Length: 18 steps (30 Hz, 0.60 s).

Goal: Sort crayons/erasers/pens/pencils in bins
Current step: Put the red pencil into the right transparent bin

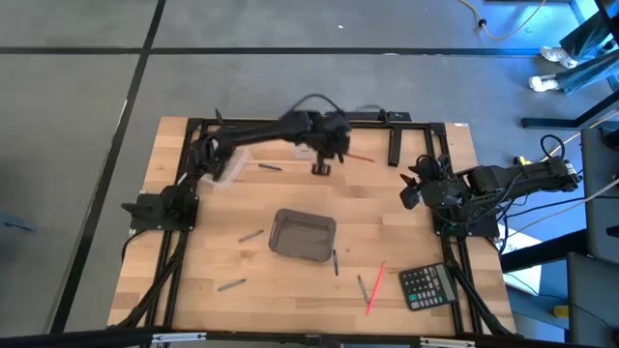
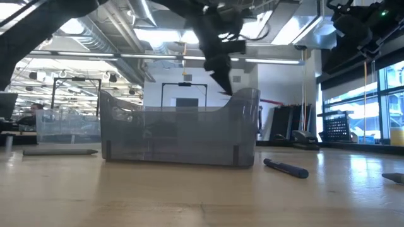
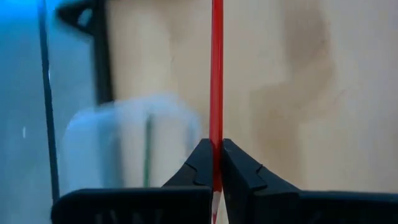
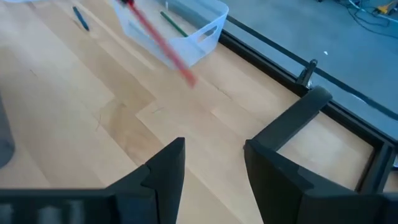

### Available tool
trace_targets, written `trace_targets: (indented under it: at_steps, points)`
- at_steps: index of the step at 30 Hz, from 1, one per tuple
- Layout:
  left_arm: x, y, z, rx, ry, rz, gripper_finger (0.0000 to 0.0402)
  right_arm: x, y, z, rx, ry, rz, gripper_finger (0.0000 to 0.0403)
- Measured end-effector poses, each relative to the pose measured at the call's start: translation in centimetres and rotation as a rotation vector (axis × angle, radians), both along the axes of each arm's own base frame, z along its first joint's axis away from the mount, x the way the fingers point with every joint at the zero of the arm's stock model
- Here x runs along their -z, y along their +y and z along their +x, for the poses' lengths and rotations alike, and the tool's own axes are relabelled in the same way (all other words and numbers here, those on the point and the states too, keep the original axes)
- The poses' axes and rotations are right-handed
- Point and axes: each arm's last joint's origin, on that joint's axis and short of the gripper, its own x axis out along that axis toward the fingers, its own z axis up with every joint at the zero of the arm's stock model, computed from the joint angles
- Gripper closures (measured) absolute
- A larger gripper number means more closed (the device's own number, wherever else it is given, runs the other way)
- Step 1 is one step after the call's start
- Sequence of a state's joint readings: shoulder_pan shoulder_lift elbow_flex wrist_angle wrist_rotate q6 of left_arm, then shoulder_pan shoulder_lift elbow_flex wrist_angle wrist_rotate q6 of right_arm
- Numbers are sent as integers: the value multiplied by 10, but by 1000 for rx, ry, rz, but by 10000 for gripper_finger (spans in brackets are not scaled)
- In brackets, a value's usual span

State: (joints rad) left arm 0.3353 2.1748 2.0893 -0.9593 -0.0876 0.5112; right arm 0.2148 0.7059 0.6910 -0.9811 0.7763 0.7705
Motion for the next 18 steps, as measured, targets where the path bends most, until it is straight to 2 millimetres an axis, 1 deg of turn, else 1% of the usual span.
trace_targets:
  at_steps: [5, 11, 14, 18]
  points:
    - [-23, 39, -32, -135, -12, -6, 398, 3, -1, -4, 33, 18, 24, 232]
    - [-20, 88, -66, -290, 31, -47, 399, 6, -2, -10, 78, 50, 46, 232]
    - [-5, 100, -78, -329, 79, -70, 398, 6, -2, -10, 90, 46, 53, 232]
    - [25, 105, -86, -344, 145, -108, 395, 9, 0, -11, 86, 41, 60, 232]
